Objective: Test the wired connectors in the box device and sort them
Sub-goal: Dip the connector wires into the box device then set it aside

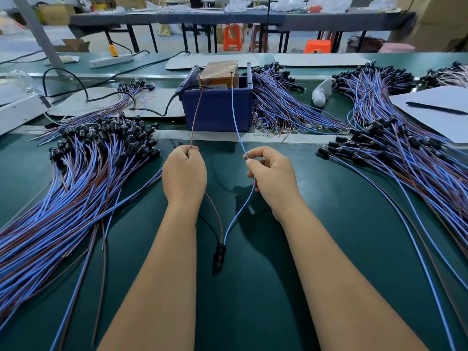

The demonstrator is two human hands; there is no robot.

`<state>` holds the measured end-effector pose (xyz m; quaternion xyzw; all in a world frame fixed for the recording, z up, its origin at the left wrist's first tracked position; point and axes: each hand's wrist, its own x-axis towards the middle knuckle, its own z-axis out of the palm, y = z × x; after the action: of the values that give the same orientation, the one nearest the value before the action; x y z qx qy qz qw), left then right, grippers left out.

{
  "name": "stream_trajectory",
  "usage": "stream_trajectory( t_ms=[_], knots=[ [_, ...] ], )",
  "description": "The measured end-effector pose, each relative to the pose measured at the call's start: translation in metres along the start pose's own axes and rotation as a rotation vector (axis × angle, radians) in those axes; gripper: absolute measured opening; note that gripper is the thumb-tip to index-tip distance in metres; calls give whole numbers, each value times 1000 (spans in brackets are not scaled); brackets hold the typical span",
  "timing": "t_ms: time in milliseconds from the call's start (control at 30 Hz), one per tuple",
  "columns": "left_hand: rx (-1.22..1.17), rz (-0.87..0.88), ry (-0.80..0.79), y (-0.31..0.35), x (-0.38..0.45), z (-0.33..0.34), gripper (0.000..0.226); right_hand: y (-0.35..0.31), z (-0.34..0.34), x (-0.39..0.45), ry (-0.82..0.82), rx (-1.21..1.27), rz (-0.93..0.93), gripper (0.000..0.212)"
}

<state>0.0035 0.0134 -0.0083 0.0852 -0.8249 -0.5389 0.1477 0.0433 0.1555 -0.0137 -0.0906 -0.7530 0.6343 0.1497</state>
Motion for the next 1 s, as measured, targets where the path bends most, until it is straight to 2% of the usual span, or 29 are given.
stream_trajectory(
  t_ms=[500,1000],
  knots=[
    [-89,-41,69,-3,6,2,26,-1,1,-1,31,37,4,19],
    [-104,-55,64,-6,7,2,27,1,0,1,43,40,9,18]
  ],
)
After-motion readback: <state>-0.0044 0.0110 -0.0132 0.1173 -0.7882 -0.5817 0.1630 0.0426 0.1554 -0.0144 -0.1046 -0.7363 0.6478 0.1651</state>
